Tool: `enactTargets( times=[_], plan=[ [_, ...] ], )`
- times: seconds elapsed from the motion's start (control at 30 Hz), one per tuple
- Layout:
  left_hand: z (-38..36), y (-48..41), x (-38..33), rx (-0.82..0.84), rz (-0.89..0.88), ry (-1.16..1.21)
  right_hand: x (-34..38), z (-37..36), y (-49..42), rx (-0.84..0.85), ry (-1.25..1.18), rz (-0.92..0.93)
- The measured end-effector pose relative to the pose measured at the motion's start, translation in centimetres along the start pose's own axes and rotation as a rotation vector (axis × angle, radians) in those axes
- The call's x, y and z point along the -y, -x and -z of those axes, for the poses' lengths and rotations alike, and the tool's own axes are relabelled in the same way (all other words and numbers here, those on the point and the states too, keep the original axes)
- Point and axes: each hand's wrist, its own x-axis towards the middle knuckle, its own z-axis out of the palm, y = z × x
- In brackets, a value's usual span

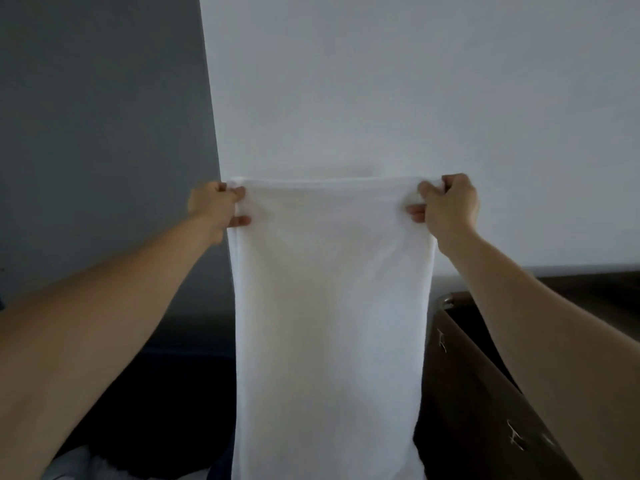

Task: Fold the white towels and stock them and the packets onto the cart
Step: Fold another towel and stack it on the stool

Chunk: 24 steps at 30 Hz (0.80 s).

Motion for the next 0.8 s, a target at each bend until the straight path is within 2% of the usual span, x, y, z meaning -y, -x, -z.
enactTargets(
  times=[0.17, 0.33, 0.47, 0.6, 0.8],
  plan=[
    [-1.2, -0.9, -2.9, -0.012, -0.105, 0.024, 1.5, -0.3, -2.2, -0.023, -0.063, 0.023],
    [-2.7, 0.2, -10.7, -0.084, -0.281, 0.108, 8.0, 0.7, -4.8, -0.085, -0.224, 0.174],
    [-2.3, 2.0, -14.8, -0.141, -0.353, 0.143, 11.3, 2.8, -5.0, -0.072, -0.281, 0.257],
    [-1.2, 5.0, -15.7, -0.178, -0.378, 0.142, 11.7, 4.6, -3.1, -0.041, -0.264, 0.279],
    [1.7, 10.9, -12.5, -0.176, -0.303, 0.095, 9.1, 8.0, 2.7, 0.004, -0.193, 0.247]
  ],
)
